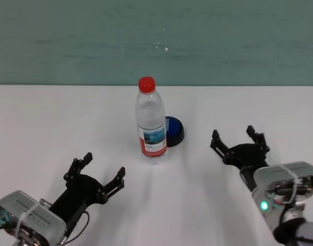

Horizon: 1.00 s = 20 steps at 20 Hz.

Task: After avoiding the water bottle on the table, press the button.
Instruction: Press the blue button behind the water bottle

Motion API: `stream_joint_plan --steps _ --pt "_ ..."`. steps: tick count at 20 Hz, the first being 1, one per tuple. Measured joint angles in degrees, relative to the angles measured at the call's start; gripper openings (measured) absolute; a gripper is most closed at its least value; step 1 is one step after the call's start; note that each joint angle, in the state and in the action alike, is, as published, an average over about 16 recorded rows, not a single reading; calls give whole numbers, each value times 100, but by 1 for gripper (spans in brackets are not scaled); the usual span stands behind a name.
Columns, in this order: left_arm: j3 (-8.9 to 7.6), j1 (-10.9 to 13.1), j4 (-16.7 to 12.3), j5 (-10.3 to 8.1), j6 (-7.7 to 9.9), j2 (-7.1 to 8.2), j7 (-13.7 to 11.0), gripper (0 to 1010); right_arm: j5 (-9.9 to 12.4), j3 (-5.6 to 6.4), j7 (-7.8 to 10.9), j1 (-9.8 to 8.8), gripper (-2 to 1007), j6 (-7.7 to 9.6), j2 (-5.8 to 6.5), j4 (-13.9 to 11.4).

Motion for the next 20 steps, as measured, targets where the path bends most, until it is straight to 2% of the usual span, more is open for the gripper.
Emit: stream_joint_plan --steps 5,12,16,20 --pt "0 2 -2 0 -3 0 1 1000 109 193 356 -11 1003 19 183 -146" --pt "0 2 -2 0 -5 0 0 1000 411 459 1092 3 1003 158 557 -320" --pt "0 2 -1 0 -5 0 0 1000 620 529 1506 25 1002 294 795 -379" --pt "0 2 -1 0 -5 0 0 1000 832 545 1867 42 1002 470 1034 -440"
